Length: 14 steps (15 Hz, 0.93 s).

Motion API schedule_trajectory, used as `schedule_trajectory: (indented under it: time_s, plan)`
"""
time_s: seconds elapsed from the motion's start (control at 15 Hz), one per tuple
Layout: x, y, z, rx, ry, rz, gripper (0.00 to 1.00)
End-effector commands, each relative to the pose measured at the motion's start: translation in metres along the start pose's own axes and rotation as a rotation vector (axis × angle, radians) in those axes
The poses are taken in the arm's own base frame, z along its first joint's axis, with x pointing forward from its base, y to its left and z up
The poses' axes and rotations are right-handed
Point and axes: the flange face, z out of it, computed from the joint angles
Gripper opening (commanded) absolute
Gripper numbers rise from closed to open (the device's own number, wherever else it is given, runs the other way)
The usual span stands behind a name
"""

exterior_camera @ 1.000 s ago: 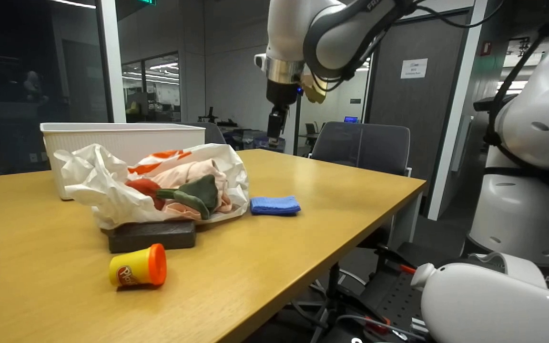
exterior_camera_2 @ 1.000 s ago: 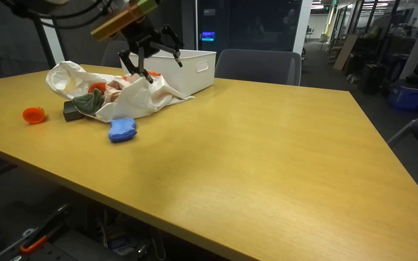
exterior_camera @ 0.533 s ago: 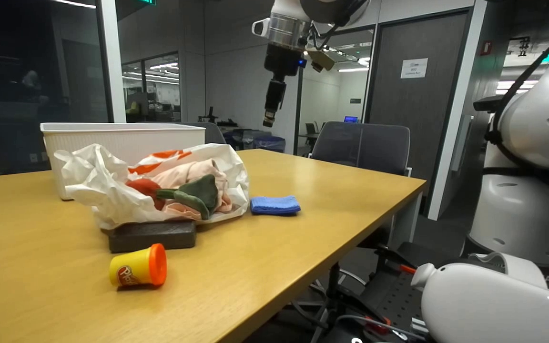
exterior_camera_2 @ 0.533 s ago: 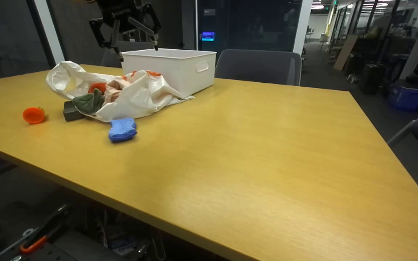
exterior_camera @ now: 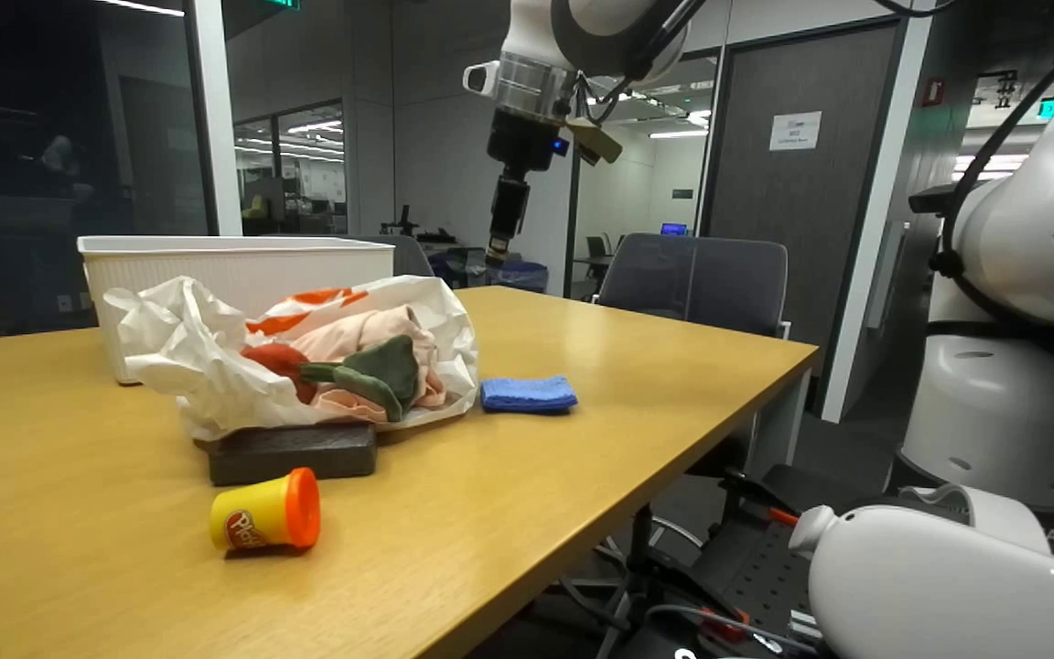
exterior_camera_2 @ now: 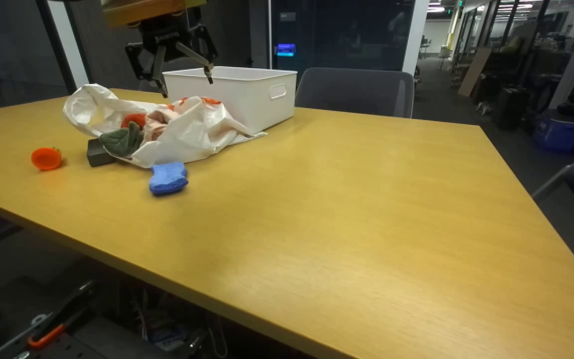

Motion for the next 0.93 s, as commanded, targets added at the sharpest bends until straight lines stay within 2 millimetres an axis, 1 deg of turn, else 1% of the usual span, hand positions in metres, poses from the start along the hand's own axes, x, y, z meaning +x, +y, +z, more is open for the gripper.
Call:
schedule_trajectory:
  time_s: [0.0,0.13,0.27,0.4,0.6,0.73,0.87]
  plan:
    - [0.009,0.005,0.017,0.01,0.024,-0.025,1.0]
    - [0.01,0.002,0.028,0.032,0.004,-0.026,1.0]
    - [0.029,-0.02,0.042,0.056,-0.016,-0.029,1.0]
    - [0.04,-0.033,0.051,0.086,-0.028,-0.044,1.0]
    - [0.057,-0.056,0.058,0.07,-0.025,-0.125,1.0]
    - [0.065,-0.06,0.06,0.024,-0.018,-0.187,1.0]
    - [0.068,-0.057,0.061,-0.027,-0.021,-0.245,1.0]
